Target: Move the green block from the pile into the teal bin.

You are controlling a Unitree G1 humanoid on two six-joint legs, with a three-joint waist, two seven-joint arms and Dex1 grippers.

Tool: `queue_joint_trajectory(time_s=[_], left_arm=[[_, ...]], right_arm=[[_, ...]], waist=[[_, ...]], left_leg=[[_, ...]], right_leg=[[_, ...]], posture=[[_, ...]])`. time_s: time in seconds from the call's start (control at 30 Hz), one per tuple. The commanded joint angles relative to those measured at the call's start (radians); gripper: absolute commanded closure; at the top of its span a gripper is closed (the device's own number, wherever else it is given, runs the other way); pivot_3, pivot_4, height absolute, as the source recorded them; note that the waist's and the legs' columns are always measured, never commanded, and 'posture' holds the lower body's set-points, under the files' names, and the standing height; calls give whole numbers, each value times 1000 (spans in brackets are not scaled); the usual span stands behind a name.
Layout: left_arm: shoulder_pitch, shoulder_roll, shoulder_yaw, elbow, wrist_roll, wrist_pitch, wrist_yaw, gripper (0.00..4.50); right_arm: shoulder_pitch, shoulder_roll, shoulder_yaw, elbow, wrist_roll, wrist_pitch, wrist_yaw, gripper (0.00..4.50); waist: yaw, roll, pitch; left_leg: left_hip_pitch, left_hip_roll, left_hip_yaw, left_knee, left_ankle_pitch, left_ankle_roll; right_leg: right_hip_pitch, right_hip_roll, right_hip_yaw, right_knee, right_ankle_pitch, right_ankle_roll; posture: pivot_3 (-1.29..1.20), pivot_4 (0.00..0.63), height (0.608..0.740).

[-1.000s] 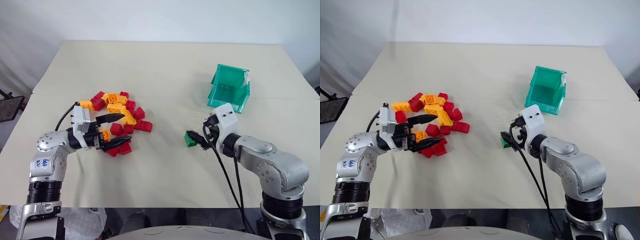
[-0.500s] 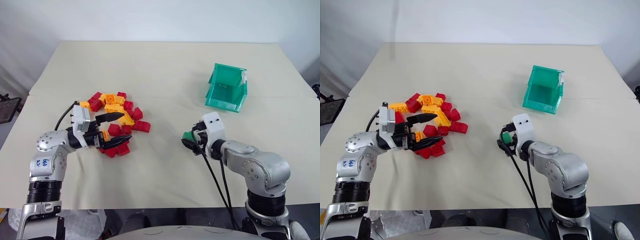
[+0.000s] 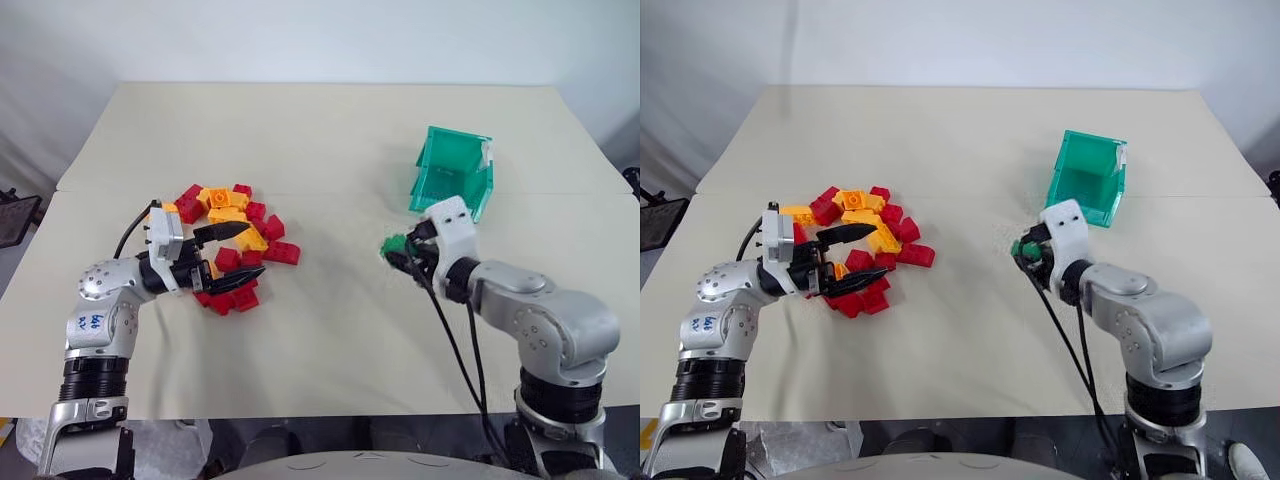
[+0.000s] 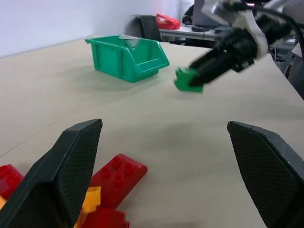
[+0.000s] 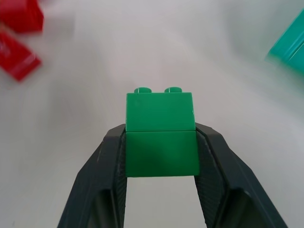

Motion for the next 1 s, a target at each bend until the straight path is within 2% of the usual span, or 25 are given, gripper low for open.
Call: queue_joint_trajectory(time_s=[0.03,0.2,0.33,0.6,0.63,0.83,0.93,1.0], left_arm=[[-33,-47,-53,-14,4,-6,2,0],[-51,-88,-91,-24,16,-5,26,0],[-99,-144,-127,-9,41,-18,68,0],[-93,-149,-125,-27,46,4,115,0],[-89,-146,-122,-33,42,7,117,0],[-64,-100,-69,-79,34,57,198,0],[-22,-63,-22,-140,0,104,230,0],[40,-21,35,-194,-59,117,185,0]], right_arm=[[-150,-121,-7,294,-116,-268,45,3009],[-224,-140,41,551,-194,-493,79,3009],[-361,-119,83,902,-283,-729,93,3009],[-461,-115,111,1126,-348,-939,175,274],[-470,-117,110,1133,-352,-951,183,23],[-446,-148,86,995,-329,-937,266,23],[-358,-191,83,812,-265,-899,407,23],[-228,-260,84,647,-184,-913,582,23]], waist=[[3,0,0],[-3,-1,0],[-15,0,0],[-25,0,0],[-25,0,0],[-25,0,0],[-22,0,0],[-18,0,0]], left_leg=[[0,-3,0,0,0,1],[0,-6,1,-4,1,1],[-2,-8,9,-5,2,2],[-3,-5,10,-7,3,2],[-3,-3,10,-7,3,2],[-3,-1,8,-7,3,3],[-4,0,2,-7,3,3],[-5,-1,0,-7,3,3]], right_leg=[[0,-1,0,0,0,1],[0,-2,-1,-2,1,1],[-3,-3,0,-1,1,2],[-6,-4,0,-1,1,2],[-6,-4,0,-1,1,2],[-6,-4,1,-1,1,2],[-7,-4,1,-1,1,2],[-7,-4,0,-2,1,2]], posture=[[0,150,740],[0,150,740],[0,150,740],[0,150,740],[0,150,740],[0,150,740],[0,150,740],[0,150,740]])
